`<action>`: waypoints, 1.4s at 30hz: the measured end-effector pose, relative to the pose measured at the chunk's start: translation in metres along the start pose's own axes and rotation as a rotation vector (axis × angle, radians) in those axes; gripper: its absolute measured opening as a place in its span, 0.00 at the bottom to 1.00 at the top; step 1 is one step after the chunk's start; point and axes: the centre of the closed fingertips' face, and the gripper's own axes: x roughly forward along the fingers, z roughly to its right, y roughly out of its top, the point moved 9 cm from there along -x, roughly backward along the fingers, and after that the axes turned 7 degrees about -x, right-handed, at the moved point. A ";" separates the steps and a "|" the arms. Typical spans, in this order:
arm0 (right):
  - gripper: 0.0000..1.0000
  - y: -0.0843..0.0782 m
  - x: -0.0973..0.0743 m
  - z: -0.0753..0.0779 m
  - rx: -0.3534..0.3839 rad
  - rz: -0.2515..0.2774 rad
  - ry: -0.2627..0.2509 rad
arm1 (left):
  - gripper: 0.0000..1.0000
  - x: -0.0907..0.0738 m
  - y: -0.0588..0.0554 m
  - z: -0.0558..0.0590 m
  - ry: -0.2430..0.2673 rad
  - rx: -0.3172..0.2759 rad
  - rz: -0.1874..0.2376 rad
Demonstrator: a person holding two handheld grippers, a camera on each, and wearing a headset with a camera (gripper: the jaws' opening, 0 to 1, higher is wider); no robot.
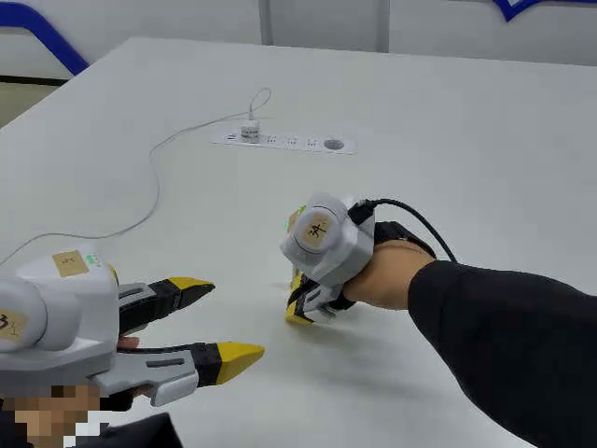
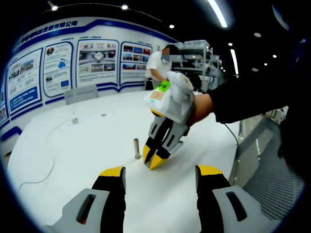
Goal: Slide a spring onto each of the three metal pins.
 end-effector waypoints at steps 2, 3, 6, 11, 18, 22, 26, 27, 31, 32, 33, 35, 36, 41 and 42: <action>0.12 -0.001 -0.004 0.000 0.024 0.023 -0.006 | 0.59 0.000 0.000 0.000 0.000 0.001 -0.001; 0.12 -0.001 -0.006 0.000 0.033 0.034 -0.008 | 0.59 0.000 0.000 0.000 -0.001 0.001 -0.002; 0.12 -0.001 -0.013 0.000 0.053 0.061 -0.017 | 0.59 0.000 0.000 0.001 -0.002 0.002 -0.004; 0.12 -0.003 -0.023 -0.002 0.086 0.106 -0.036 | 0.59 0.001 0.000 0.001 -0.004 0.002 -0.005; 0.12 -0.009 -0.038 -0.004 0.123 0.155 -0.073 | 0.59 0.001 0.000 0.001 -0.005 0.005 -0.007; 0.12 -0.012 -0.047 -0.004 0.158 0.190 -0.095 | 0.59 0.001 0.000 0.001 -0.007 0.006 -0.008; 0.12 -0.015 -0.051 -0.005 0.175 0.207 -0.111 | 0.59 0.002 -0.001 0.001 -0.009 0.007 -0.010; 0.12 -0.015 -0.053 -0.004 0.182 0.213 -0.114 | 0.59 0.002 -0.001 0.001 -0.010 0.007 -0.010; 0.12 -0.016 -0.059 -0.004 0.206 0.235 -0.126 | 0.59 0.002 -0.001 0.001 -0.011 0.008 -0.011; 0.12 -0.015 -0.060 -0.004 0.210 0.239 -0.128 | 0.59 0.002 -0.001 0.001 -0.010 0.008 -0.011; 0.12 -0.015 -0.061 -0.003 0.213 0.241 -0.129 | 0.59 0.002 -0.001 0.001 -0.010 0.007 -0.010; 0.12 -0.014 -0.064 -0.004 0.223 0.245 -0.128 | 0.59 0.002 0.000 0.001 -0.010 0.007 -0.008; 0.12 -0.014 -0.066 -0.004 0.225 0.246 -0.128 | 0.59 0.002 0.000 0.001 -0.010 0.006 -0.008; 0.12 -0.011 -0.075 -0.005 0.233 0.248 -0.133 | 0.59 0.002 -0.001 0.001 -0.010 0.007 -0.006; 0.12 -0.009 -0.078 -0.005 0.231 0.250 -0.136 | 0.59 0.002 -0.001 0.001 -0.010 0.008 -0.006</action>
